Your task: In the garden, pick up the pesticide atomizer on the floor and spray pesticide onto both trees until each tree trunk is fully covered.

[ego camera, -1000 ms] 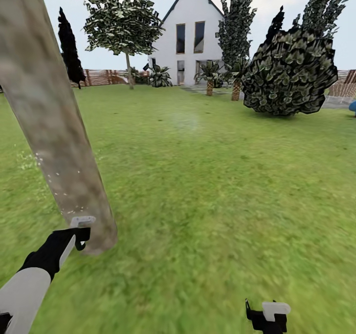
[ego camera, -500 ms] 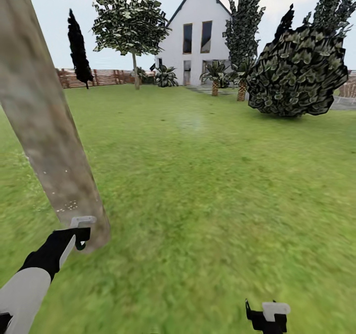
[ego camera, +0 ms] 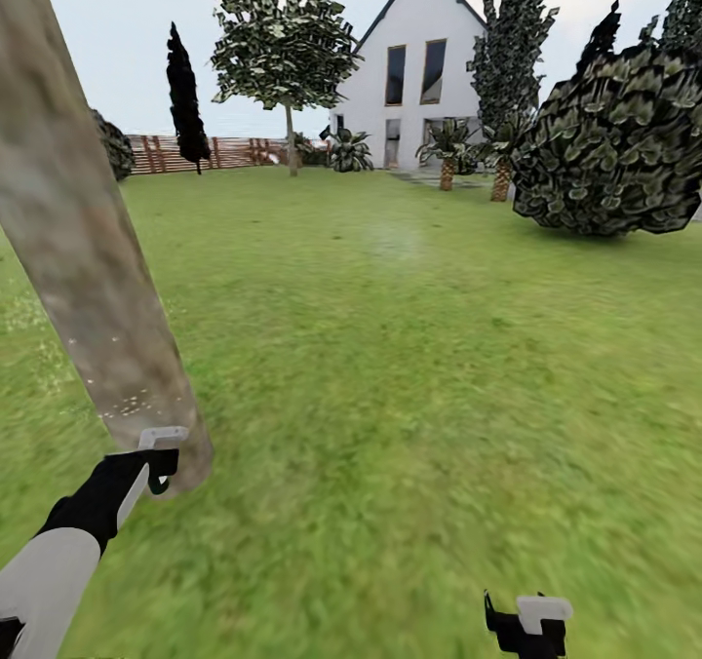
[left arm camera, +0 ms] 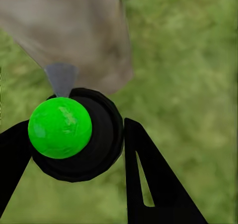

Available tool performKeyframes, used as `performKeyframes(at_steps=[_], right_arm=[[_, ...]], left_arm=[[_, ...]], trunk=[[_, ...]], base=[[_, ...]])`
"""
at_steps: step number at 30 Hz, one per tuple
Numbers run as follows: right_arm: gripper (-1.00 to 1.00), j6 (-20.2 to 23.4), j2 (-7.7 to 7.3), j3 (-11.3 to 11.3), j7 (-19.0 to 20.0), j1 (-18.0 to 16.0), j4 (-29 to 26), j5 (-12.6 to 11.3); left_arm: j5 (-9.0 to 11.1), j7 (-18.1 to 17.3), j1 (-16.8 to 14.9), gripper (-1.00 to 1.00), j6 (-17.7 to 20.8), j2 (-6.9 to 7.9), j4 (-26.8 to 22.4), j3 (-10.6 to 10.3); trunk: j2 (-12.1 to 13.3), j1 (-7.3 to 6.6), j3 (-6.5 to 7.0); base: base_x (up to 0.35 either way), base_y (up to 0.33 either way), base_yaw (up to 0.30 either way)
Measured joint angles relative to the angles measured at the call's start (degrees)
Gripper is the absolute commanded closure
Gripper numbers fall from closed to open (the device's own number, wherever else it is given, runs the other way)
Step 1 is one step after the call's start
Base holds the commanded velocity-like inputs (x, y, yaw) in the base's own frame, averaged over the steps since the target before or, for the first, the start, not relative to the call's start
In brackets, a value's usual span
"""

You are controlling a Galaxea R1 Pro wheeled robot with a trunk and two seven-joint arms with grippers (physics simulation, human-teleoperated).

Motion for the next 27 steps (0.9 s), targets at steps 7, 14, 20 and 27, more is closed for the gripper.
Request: performKeyframes(at_steps=[7, 14, 20, 27], right_arm=[[-1.00, 0.0, 0.00, 0.0, 0.0, 0.0, 0.0, 0.0], [-1.00, 0.0, 0.00, 0.0, 0.0, 0.0, 0.0, 0.1], [-1.00, 0.0, 0.00, 0.0, 0.0, 0.0, 0.0, 0.1], [-1.00, 0.0, 0.00, 0.0, 0.0, 0.0, 0.0, 0.1]], left_arm=[[0.0, 0.0, 0.0, 1.00, 0.0, 0.17, 0.0, 0.0], [0.0, 0.0, 0.0, 1.00, 0.0, 0.26, 0.0, 0.0], [0.0, 0.0, 0.0, 1.00, 0.0, 0.25, 0.0, 0.0], [0.0, 0.0, 0.1, 1.00, 0.0, 0.26, 0.0, 0.1]], trunk=[[0.0, 0.00, 0.00], [0.0, 0.00, 0.00], [0.0, 0.00, 0.00], [0.0, 0.00, 0.00]], base=[[0.169, -0.245, 0.277], [0.169, -0.245, 0.277], [0.169, -0.245, 0.277], [0.169, -0.245, 0.277]])
